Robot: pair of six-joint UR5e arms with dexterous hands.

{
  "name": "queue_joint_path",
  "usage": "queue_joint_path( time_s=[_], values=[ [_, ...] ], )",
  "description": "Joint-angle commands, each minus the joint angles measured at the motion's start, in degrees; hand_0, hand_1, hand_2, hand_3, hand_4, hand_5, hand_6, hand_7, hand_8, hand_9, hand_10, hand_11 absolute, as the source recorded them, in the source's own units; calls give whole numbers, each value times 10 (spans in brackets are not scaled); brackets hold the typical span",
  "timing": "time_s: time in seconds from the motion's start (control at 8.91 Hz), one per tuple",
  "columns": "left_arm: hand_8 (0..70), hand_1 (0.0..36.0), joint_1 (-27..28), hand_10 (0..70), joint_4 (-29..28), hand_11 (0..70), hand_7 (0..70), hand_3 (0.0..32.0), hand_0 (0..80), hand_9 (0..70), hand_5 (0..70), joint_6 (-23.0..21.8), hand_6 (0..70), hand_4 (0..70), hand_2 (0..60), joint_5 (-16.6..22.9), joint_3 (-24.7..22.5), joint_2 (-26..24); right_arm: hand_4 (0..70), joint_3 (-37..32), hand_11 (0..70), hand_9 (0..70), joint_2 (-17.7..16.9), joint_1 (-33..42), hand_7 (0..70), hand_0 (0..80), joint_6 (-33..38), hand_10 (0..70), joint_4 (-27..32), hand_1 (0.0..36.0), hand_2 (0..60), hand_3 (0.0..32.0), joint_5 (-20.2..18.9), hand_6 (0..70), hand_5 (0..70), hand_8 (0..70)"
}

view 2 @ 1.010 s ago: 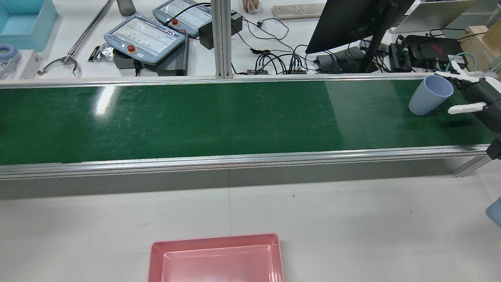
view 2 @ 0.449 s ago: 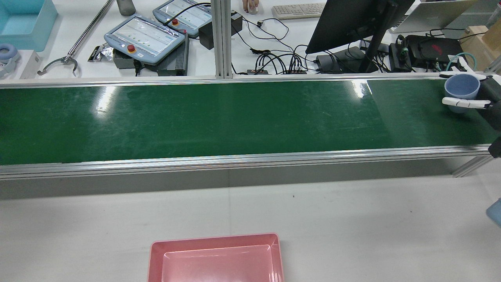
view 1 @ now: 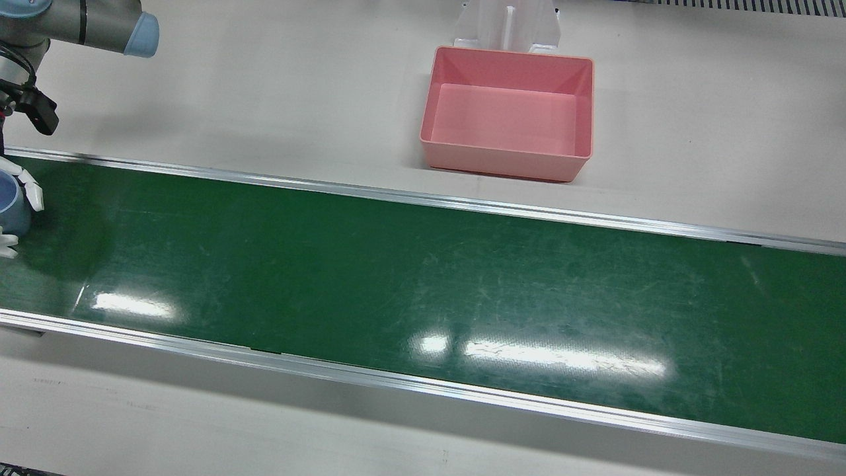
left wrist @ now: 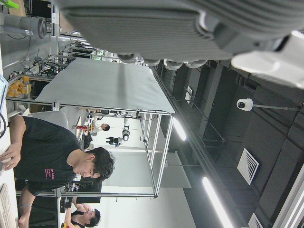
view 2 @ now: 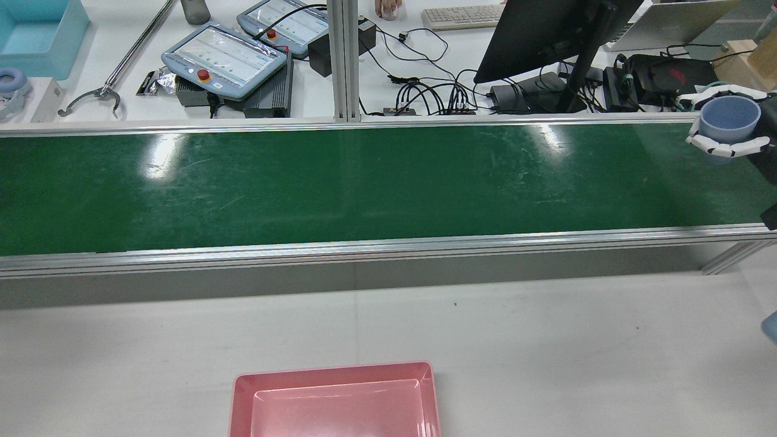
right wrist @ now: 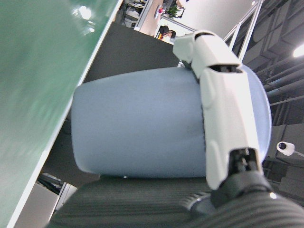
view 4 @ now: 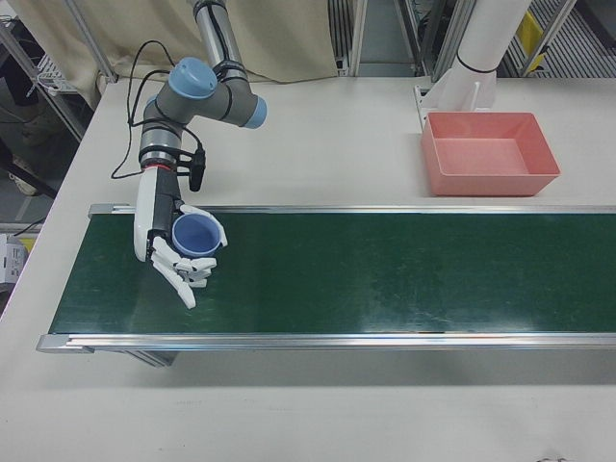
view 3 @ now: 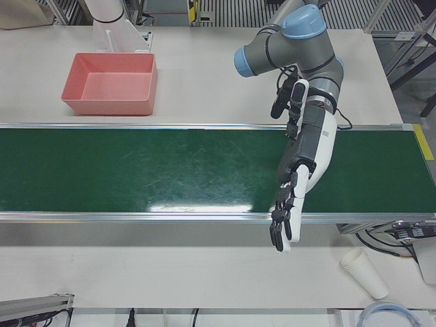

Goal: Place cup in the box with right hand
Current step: 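Lift the cup off the conveyor with the right hand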

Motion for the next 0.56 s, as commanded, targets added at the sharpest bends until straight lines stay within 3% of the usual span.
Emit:
queue_joint_path(
  time_s=[0.0,0.22,0.45],
  values=[
    [0,0,0,0,0,0,0,0,0,0,0,0,0,0,0,0,-1,0,78,159,700,700,-4,-4,700,800,-10,578,-76,360,600,0,0,508,311,700],
    [0,0,0,0,0,0,0,0,0,0,0,0,0,0,0,0,-1,0,56,267,700,700,25,-62,700,768,-32,562,-146,360,600,0,11,503,307,700],
    [0,0,0,0,0,0,0,0,0,0,0,0,0,0,0,1,-1,0,76,297,700,700,106,-164,700,784,-40,557,-220,360,600,0,15,501,305,700]
  ],
)
